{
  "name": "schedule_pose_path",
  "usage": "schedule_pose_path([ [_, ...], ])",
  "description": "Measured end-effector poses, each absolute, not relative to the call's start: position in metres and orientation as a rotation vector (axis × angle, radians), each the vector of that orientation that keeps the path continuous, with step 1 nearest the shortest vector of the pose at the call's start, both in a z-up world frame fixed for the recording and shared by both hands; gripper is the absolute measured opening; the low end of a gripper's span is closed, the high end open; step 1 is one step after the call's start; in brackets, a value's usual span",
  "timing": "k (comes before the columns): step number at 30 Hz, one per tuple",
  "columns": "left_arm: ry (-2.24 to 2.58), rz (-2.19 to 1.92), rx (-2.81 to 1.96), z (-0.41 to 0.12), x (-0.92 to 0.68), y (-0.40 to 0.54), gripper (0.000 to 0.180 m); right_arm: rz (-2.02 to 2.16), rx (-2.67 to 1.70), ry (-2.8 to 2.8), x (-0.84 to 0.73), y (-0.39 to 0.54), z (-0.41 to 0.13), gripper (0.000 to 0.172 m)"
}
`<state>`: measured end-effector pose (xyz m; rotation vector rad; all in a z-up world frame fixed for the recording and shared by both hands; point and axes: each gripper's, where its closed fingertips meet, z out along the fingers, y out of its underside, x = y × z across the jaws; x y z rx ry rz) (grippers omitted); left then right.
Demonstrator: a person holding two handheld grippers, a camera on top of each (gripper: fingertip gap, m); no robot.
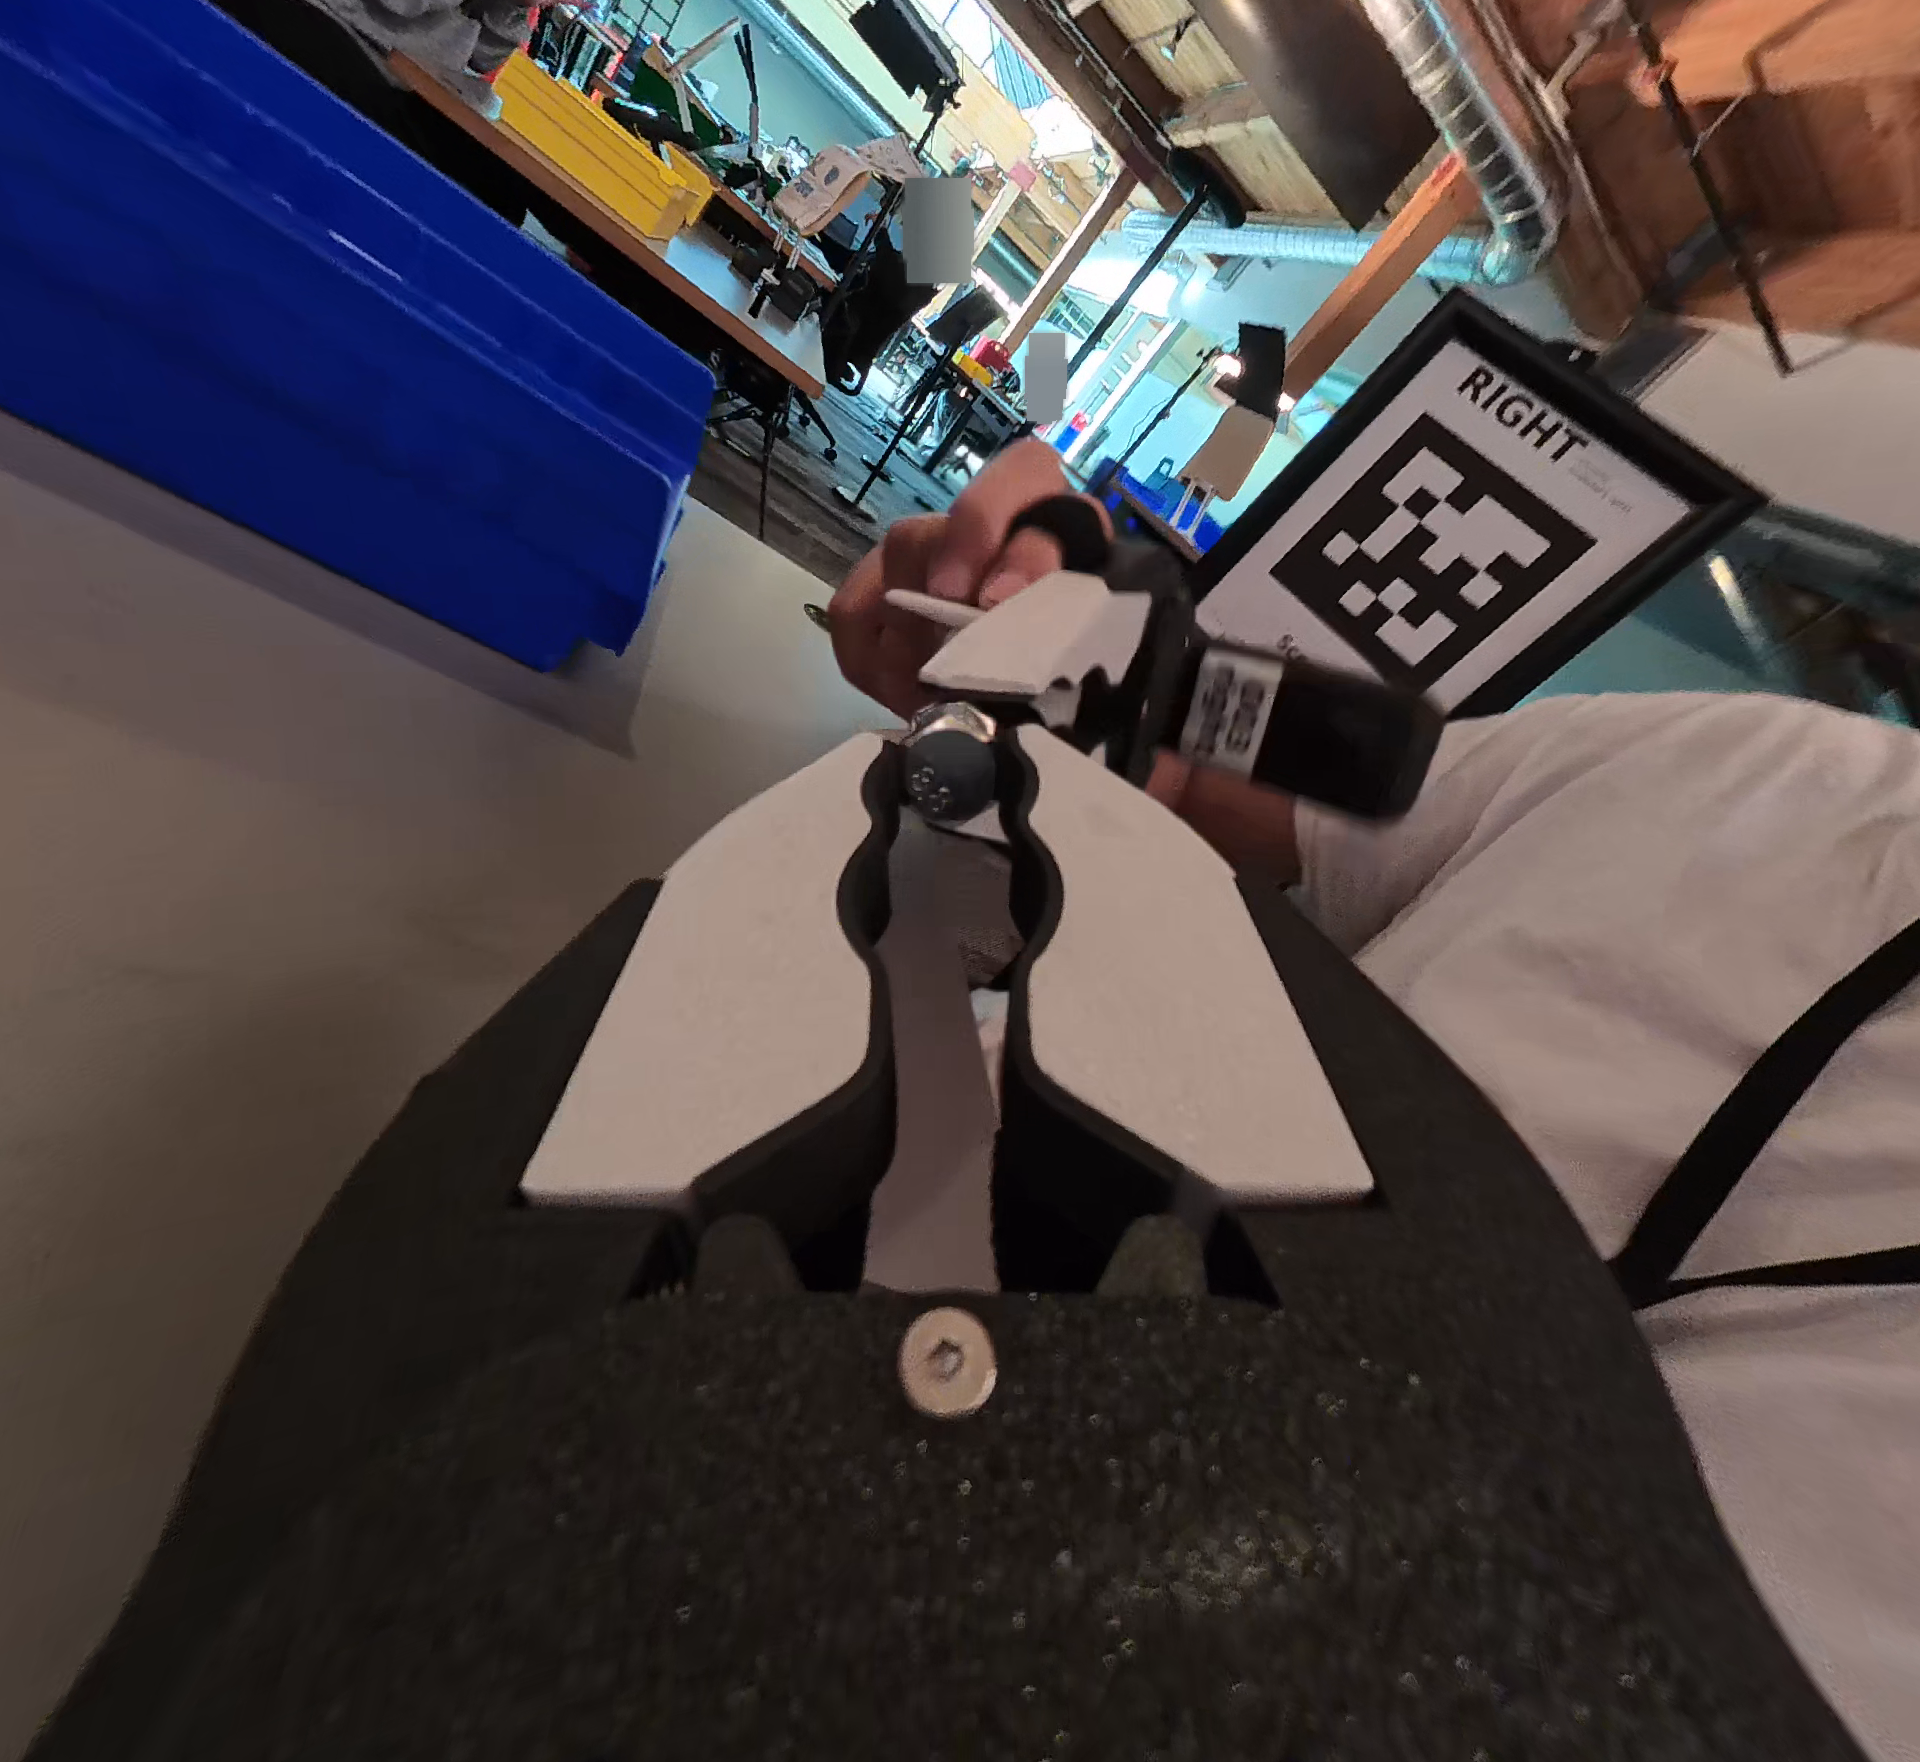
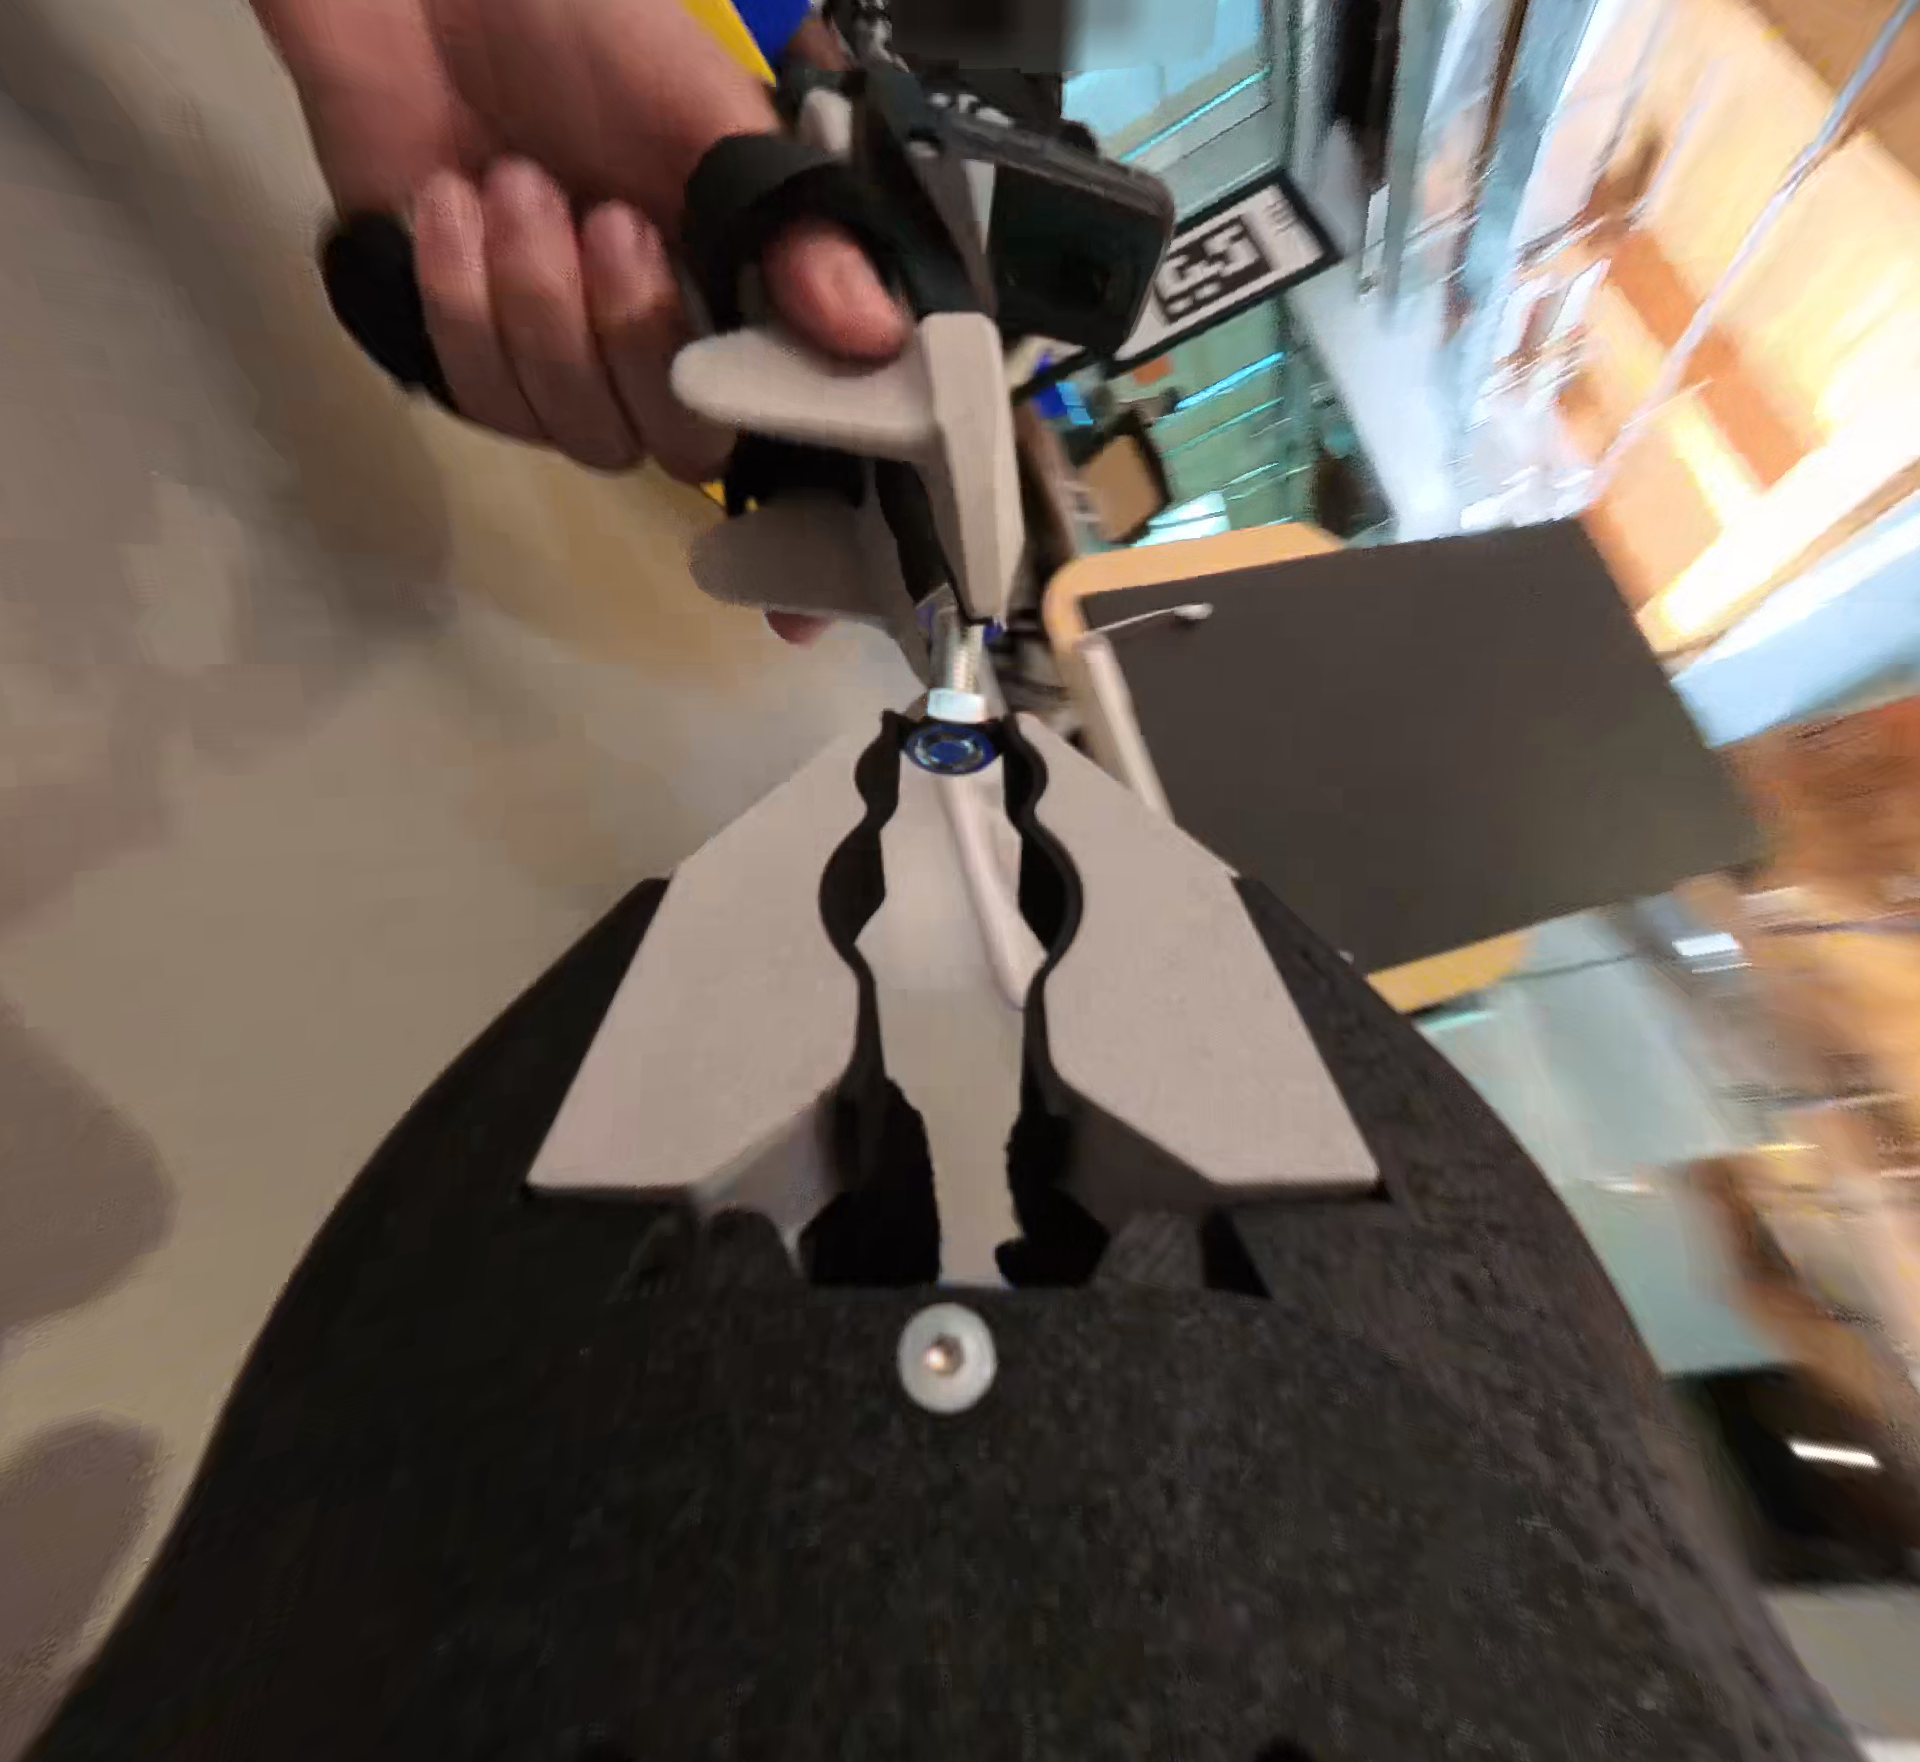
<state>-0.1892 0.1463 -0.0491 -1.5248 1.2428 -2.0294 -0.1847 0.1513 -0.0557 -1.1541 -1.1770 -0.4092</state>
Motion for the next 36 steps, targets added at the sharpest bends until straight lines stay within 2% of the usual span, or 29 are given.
schedule_pose_path([
  [6, 1.342, -1.907, -1.401, -0.043, -0.196, 0.144, 0.017, 0.564, -1.523, -0.865, -0.195, 0.147, -0.053, 0.019],
  [11, 1.361, -1.833, -1.361, -0.041, -0.199, 0.148, 0.017, 1.575, -1.662, -0.295, -0.199, 0.15, -0.045, 0.018],
  [14, 1.34, -1.842, -1.354, -0.037, -0.2, 0.15, 0.017, 1.788, -1.62, -0.152, -0.202, 0.15, -0.042, 0.019],
  [16, 1.316, -1.881, -1.354, -0.035, -0.2, 0.15, 0.017, 1.65, -1.585, -0.236, -0.201, 0.149, -0.039, 0.021],
  [18, 1.281, -1.914, -1.367, -0.033, -0.2, 0.152, 0.017, 1.411, -1.585, -0.365, -0.2, 0.15, -0.04, 0.044],
  [20, 1.264, -1.941, -1.37, -0.032, -0.2, 0.152, 0.017, 1.025, -1.626, -0.56, -0.197, 0.155, -0.054, 0.054],
  [22, 1.256, -1.96, -1.384, -0.033, -0.199, 0.152, 0.017, 0.517, -1.61, -0.791, -0.189, 0.162, -0.068, 0.056],
  [24, 1.249, -1.973, -1.406, -0.035, -0.198, 0.153, 0.017, 0.023, -1.489, -0.934, -0.177, 0.167, -0.066, 0.055],
  [25, 1.247, -1.983, -1.423, -0.036, -0.197, 0.152, 0.017, -0.193, -1.396, -0.982, -0.173, 0.166, -0.06, 0.047],
  [29, 1.192, -2.102, -1.527, -0.041, -0.194, 0.152, 0.017, -0.772, -0.978, -1.171, -0.182, 0.148, -0.043, 0.041],
  [33, 1.176, -2.175, -1.545, -0.044, -0.194, 0.149, 0.017, -0.901, -0.931, -1.215, -0.186, 0.15, -0.048, 0.04],
  [35, 1.192, -2.171, -1.543, -0.045, -0.193, 0.147, 0.017, -0.903, -0.908, -1.214, -0.186, 0.149, -0.046, 0.019],
  [36, 1.195, -2.174, -1.537, -0.044, -0.193, 0.146, 0.017, -0.882, -0.911, -1.216, -0.186, 0.148, -0.046, 0.018],
])
